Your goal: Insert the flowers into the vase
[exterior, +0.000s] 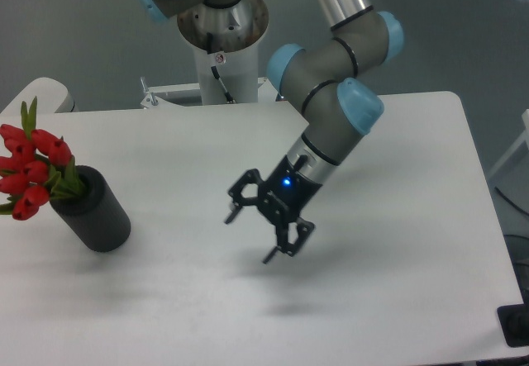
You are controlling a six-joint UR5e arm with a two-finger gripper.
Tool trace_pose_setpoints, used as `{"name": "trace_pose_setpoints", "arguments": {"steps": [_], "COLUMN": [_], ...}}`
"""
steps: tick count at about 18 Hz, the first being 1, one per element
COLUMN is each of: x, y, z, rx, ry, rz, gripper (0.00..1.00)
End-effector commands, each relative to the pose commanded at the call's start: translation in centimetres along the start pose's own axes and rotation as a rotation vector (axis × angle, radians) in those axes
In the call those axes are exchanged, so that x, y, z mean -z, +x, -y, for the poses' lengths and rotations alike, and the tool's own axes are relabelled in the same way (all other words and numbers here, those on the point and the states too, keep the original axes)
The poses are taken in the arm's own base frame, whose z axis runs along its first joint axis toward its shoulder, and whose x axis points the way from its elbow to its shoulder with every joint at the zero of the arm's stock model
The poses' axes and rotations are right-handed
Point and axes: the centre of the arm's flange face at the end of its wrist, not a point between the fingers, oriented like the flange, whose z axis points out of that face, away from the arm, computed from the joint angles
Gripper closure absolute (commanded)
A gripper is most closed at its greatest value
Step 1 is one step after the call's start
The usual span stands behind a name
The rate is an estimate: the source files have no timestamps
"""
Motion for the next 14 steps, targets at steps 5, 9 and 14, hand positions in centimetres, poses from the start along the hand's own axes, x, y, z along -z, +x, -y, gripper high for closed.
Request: {"name": "trace_pose_setpoints", "arguments": {"steps": [5, 9, 14], "x": [-0.6, -1.7, -2.4], "y": [-3.2, -4.8, -6.5], "z": [0.3, 0.1, 0.0], "rx": [-0.029, -0.038, -0.045], "ry": [-0.227, -0.347, -0.436], "rz": [0.043, 0.015, -0.018], "gripper": [0.0, 0.0, 0.0]}}
